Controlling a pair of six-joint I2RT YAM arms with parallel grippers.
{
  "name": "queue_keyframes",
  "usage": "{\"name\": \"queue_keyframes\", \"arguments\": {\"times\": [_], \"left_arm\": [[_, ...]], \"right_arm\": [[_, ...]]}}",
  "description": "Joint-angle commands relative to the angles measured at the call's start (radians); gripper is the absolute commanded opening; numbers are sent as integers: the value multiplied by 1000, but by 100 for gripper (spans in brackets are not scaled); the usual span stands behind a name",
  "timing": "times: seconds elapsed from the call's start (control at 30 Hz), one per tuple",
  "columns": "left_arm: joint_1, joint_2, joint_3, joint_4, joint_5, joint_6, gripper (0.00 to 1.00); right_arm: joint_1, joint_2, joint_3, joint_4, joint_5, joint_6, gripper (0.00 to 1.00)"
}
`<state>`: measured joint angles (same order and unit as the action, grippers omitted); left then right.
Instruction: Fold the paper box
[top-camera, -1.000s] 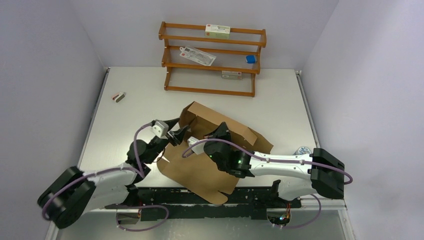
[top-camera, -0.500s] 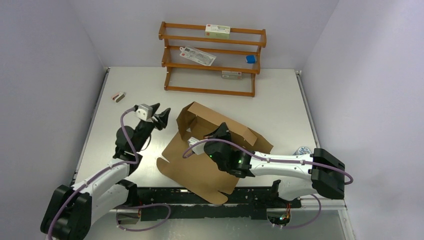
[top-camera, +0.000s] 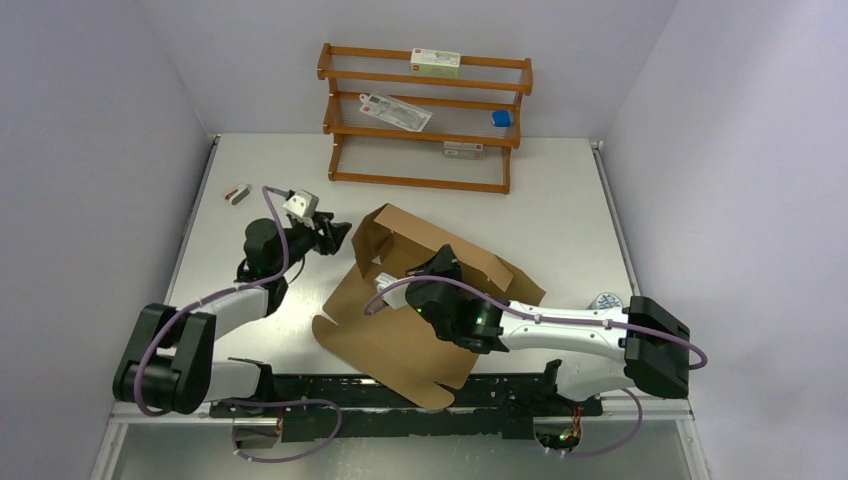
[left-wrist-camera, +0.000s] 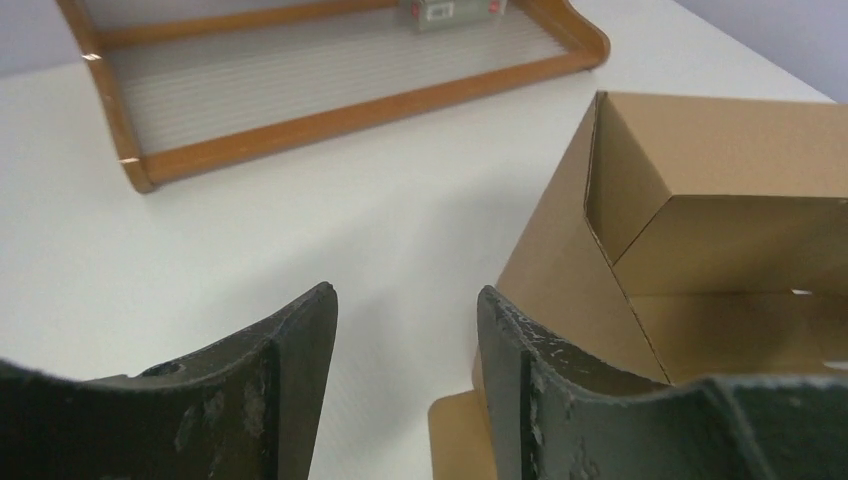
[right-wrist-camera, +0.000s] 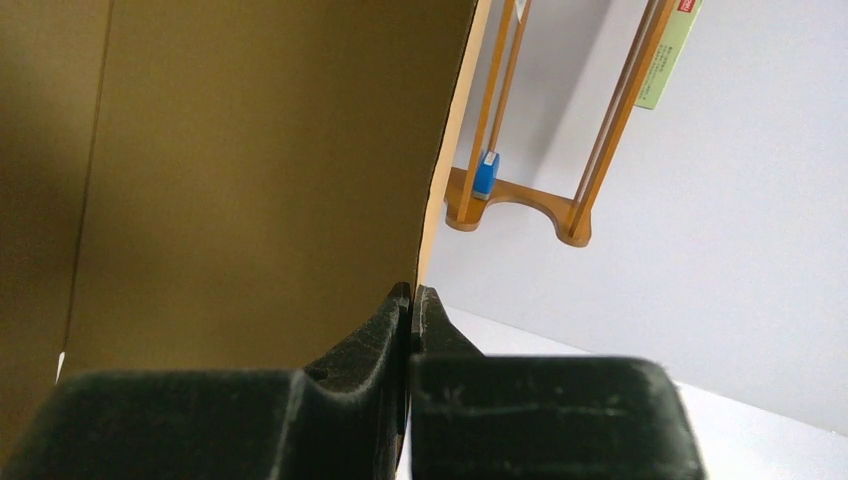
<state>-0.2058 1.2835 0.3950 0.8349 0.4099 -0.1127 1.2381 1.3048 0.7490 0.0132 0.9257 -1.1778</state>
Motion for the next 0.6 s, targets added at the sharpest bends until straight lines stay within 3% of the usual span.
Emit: {"name": "queue_keyframes", "arguments": {"times": [0.0,0.57], "left_arm": [[11,61,72,-58,172,23,59],[-9,168,121,-58,406,33,58]], "right_arm": [[2,11,16,-73,-41,4,3],[2,55,62,-119,-60,23,3]]}}
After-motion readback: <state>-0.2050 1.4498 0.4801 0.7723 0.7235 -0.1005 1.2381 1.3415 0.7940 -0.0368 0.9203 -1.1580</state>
